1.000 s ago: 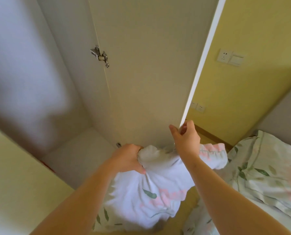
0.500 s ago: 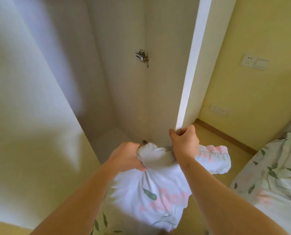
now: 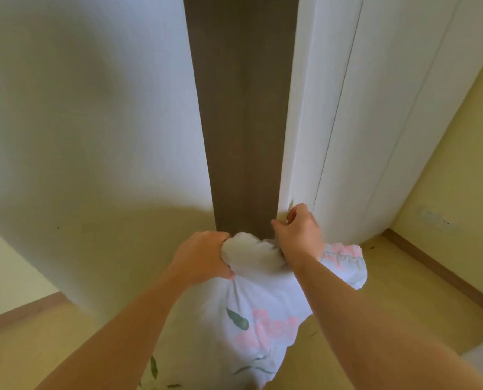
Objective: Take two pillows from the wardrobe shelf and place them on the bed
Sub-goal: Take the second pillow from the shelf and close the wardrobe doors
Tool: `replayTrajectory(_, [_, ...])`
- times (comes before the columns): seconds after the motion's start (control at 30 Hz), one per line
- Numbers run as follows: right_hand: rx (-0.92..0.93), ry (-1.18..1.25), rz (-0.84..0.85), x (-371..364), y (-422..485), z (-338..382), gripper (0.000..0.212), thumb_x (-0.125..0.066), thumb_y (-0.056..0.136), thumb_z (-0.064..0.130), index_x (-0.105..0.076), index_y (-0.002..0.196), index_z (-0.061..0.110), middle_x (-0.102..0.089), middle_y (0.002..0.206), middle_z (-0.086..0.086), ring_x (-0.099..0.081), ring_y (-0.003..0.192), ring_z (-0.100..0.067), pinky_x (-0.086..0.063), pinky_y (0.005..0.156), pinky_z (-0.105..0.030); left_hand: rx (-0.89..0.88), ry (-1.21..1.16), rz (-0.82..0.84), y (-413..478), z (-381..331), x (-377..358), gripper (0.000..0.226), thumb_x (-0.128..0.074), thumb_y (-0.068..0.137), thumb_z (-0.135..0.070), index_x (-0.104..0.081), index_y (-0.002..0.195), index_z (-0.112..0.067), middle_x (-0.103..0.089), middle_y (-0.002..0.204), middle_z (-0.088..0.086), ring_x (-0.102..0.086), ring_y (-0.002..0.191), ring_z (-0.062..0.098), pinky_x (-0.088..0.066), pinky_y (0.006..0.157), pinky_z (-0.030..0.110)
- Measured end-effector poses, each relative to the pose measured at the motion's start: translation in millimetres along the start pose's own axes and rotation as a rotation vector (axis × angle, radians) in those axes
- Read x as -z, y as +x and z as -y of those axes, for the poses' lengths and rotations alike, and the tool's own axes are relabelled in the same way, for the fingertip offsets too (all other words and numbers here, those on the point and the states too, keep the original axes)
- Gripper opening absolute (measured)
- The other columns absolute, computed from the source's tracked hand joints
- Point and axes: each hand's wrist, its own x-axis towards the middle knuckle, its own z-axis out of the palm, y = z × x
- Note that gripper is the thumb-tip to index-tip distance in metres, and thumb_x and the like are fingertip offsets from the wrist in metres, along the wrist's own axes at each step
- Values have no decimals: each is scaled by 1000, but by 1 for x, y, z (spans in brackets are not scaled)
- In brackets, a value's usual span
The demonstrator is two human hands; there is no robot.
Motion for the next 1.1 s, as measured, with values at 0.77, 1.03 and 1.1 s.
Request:
replayTrajectory(0.77, [684,272,180,65,95,210,65,-47,92,14,-14,148,14,-9,158,-7,-14,145,-21,-18,114,-31,37,-121,-512,35,-54,181,34,-84,52,-4,-65,77,-16,-60,73,-4,-54,69,14,-37,60,16])
replayTrajectory(1.03, [649,251,426,45,119,229,81,-52,89,41,-2,150,25,21,157,1,11,147,-17,-6,120,-48,127,-65,-720,58,-54,215,29,-83,58,-11,-59,73,-20,-61,74,-6,-53,79,20,-33,56,21])
replayTrajectory(1.1, [651,215,433,38,125,234,84,-53,87,49,-1,150,27,22,157,2,11,147,-18,-7,119,-51,156,-13,-797,68,-51,211,39,-81,63,-18,-65,98,-14,-68,97,5,-59,91,26,-34,71,23])
